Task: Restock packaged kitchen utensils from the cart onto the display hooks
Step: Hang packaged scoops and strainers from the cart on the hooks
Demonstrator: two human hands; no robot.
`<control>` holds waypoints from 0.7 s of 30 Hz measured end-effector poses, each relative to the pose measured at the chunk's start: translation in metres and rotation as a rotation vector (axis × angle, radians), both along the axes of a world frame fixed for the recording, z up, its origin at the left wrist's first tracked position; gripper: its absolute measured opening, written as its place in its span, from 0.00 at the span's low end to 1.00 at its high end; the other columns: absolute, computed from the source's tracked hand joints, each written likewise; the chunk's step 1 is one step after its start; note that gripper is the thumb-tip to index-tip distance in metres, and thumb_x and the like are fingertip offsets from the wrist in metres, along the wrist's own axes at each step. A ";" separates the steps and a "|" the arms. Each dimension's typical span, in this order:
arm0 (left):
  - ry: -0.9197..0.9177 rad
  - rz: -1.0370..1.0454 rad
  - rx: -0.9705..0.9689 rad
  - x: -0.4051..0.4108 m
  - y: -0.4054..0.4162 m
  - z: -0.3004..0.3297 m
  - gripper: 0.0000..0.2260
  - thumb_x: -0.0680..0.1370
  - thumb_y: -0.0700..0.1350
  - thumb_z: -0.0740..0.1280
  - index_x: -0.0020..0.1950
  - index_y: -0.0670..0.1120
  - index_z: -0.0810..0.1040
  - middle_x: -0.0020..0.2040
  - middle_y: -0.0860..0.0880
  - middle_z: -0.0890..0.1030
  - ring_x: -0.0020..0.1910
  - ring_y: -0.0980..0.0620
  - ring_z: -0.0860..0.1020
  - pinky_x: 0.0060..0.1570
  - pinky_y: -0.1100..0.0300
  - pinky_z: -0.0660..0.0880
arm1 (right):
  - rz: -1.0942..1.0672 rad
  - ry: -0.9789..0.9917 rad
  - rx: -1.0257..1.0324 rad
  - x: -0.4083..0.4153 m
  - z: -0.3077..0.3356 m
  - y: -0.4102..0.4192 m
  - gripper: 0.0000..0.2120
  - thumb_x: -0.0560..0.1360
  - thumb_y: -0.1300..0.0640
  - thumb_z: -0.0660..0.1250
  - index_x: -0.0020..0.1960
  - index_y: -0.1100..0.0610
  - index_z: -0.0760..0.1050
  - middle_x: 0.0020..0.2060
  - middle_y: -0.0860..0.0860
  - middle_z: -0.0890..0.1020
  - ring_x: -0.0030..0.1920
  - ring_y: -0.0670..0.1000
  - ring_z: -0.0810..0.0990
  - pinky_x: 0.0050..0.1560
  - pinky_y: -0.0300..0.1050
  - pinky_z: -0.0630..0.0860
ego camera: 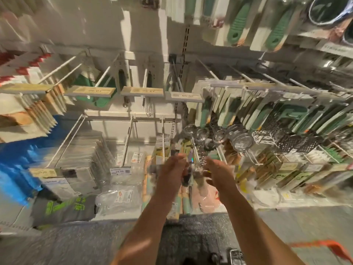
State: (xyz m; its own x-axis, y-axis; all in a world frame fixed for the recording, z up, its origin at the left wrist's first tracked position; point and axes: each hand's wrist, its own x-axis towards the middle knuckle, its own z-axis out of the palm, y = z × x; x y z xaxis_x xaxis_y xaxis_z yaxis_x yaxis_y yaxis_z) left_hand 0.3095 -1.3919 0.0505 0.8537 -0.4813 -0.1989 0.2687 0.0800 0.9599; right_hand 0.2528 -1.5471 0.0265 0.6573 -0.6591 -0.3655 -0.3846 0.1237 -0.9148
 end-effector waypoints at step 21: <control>-0.093 -0.926 0.418 -0.220 -0.109 -0.071 0.10 0.84 0.55 0.63 0.49 0.53 0.79 0.47 0.50 0.83 0.42 0.51 0.79 0.47 0.54 0.72 | -1.060 0.001 0.205 -0.341 -0.087 0.032 0.12 0.83 0.52 0.67 0.56 0.60 0.82 0.39 0.55 0.81 0.37 0.51 0.76 0.39 0.47 0.73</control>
